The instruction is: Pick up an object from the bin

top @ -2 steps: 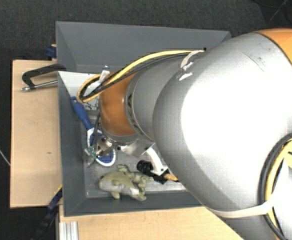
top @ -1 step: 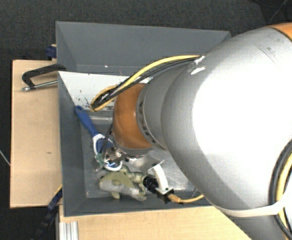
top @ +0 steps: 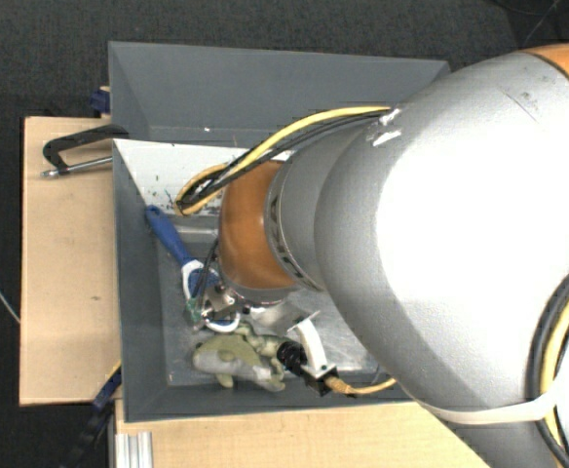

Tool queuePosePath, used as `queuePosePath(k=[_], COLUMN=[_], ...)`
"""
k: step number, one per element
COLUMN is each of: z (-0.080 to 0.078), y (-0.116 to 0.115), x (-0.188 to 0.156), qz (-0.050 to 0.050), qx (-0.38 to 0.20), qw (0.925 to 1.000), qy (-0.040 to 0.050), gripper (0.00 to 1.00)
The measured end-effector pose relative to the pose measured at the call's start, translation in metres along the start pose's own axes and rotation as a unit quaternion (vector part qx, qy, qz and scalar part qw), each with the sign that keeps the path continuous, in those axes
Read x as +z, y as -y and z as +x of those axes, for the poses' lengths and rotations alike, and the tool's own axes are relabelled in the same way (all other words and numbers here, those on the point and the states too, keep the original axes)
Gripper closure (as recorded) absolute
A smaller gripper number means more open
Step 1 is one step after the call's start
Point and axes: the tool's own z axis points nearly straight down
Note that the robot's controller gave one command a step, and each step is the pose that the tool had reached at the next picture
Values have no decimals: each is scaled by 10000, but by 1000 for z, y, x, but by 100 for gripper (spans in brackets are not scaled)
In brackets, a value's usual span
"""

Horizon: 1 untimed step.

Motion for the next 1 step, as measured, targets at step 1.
queuePosePath(k=[1], z=[1], y=[0], x=[-24], qz=[46], qx=[-12], qw=[10000], qy=[23], gripper=[100])
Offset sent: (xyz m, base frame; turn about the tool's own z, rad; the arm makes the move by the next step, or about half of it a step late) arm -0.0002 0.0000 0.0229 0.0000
